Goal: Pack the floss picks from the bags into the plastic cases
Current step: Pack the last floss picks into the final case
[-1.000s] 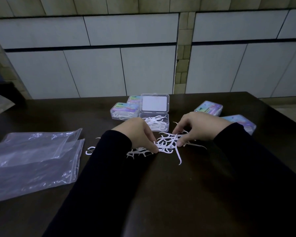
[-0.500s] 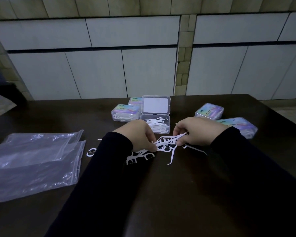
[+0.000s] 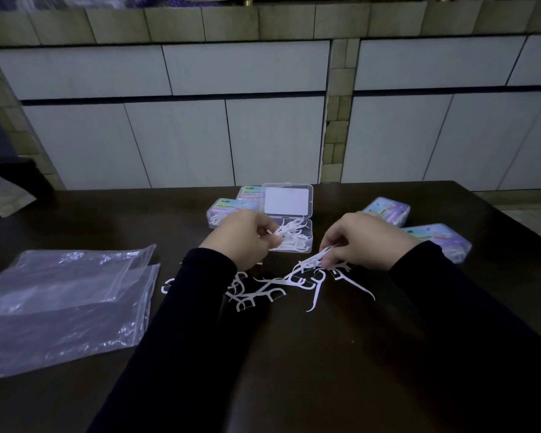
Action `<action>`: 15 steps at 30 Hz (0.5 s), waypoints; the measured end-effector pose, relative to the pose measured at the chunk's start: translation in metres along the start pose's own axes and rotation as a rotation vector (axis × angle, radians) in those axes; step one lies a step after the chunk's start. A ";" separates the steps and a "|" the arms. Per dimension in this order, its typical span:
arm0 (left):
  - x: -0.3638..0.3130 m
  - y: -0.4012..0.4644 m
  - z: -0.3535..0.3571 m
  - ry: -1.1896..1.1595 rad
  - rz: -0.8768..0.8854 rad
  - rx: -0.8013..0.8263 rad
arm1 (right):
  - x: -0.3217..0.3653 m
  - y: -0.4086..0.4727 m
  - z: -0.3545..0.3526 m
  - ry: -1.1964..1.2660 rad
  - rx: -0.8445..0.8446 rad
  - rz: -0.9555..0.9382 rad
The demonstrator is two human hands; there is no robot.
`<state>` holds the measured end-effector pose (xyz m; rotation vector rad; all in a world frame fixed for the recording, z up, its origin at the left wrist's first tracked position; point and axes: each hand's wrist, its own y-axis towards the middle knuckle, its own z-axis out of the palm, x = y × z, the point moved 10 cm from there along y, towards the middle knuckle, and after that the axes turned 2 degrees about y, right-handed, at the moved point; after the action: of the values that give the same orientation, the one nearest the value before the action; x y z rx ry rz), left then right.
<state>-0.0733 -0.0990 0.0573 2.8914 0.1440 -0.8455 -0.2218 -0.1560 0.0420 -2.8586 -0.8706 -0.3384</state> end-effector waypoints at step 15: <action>0.023 -0.003 -0.042 -0.701 0.011 -0.584 | 0.026 0.022 -0.013 0.090 -0.466 -0.016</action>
<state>-0.0324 -0.0888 0.0795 1.9409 0.2476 -1.4580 -0.1910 -0.1630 0.0601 -3.2182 -0.8976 -0.7564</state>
